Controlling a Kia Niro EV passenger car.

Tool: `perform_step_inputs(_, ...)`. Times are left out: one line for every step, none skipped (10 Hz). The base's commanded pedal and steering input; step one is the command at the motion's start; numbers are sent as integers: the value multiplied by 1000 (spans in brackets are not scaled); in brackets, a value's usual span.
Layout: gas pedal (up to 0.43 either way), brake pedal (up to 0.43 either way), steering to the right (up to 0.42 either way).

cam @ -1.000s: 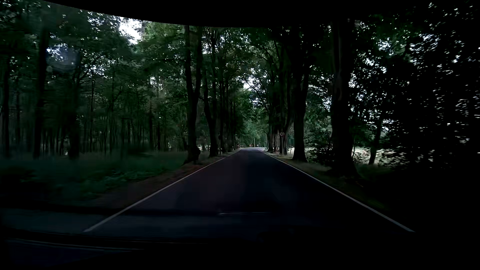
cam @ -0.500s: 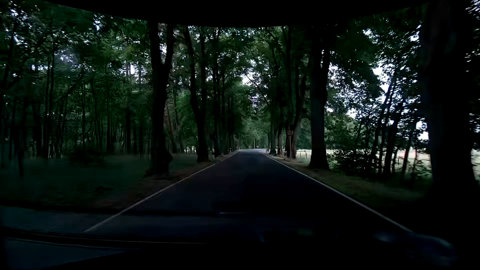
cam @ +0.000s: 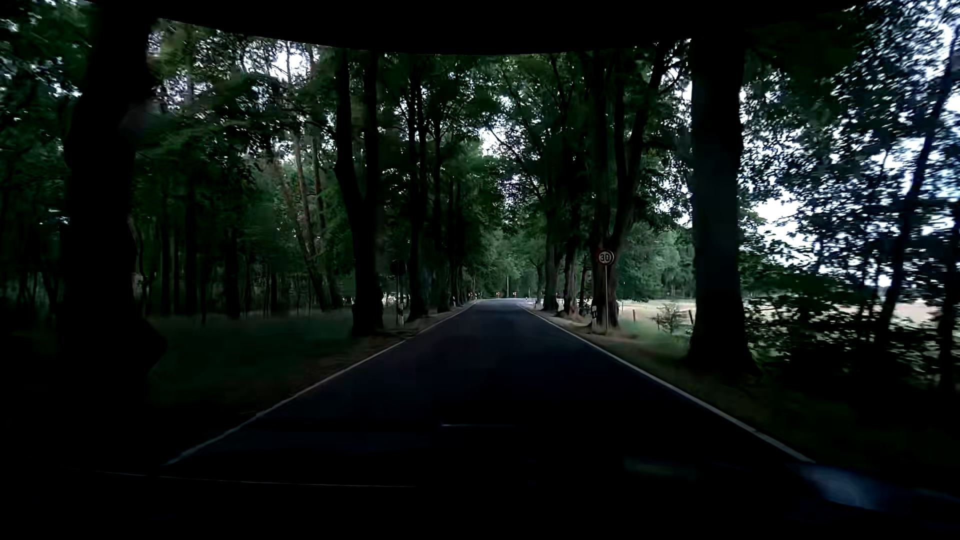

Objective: Follow the waypoints while adhering to traffic rules and regulations

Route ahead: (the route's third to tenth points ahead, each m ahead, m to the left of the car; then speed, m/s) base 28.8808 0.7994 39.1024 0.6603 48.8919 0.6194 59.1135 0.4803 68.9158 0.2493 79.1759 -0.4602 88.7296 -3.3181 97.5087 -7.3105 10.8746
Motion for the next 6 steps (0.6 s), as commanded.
perform_step_inputs(0,256,4)
perform_step_inputs(0,256,3)
perform_step_inputs(0,256,3)
perform_step_inputs(0,256,3)
perform_step_inputs(0,256,3)
perform_step_inputs(0,256,3)
